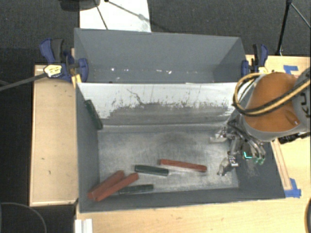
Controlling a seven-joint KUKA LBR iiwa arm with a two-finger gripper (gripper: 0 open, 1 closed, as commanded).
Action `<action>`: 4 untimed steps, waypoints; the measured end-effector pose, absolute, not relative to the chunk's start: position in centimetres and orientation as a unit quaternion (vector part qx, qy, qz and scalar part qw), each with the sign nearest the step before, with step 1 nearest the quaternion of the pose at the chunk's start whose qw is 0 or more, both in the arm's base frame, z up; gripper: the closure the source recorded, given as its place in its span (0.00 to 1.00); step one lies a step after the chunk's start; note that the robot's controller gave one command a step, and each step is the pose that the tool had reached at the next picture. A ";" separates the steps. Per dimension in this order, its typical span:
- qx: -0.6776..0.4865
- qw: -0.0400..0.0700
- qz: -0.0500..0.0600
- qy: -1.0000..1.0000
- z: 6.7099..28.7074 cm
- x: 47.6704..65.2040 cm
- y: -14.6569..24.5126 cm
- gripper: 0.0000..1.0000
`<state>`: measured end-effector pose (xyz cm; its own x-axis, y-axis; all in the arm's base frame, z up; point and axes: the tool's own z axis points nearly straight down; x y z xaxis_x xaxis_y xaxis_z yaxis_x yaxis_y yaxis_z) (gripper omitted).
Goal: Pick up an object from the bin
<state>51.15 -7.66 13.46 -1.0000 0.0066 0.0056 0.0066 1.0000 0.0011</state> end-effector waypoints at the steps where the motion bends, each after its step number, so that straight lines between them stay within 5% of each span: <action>1: -0.002 -0.001 0.000 -1.000 13.9 51.4 -7.7 0.00; 2: 0.036 -0.008 0.000 -0.999 7.6 54.7 -2.4 1.00; 3: 0.036 -0.008 0.000 -0.999 7.6 54.7 -2.4 1.00; 4: 0.050 -0.003 0.000 -0.999 22.9 55.7 -3.8 1.00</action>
Offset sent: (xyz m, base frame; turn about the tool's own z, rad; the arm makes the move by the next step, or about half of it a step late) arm 0.0296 0.0526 -0.0646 -0.0758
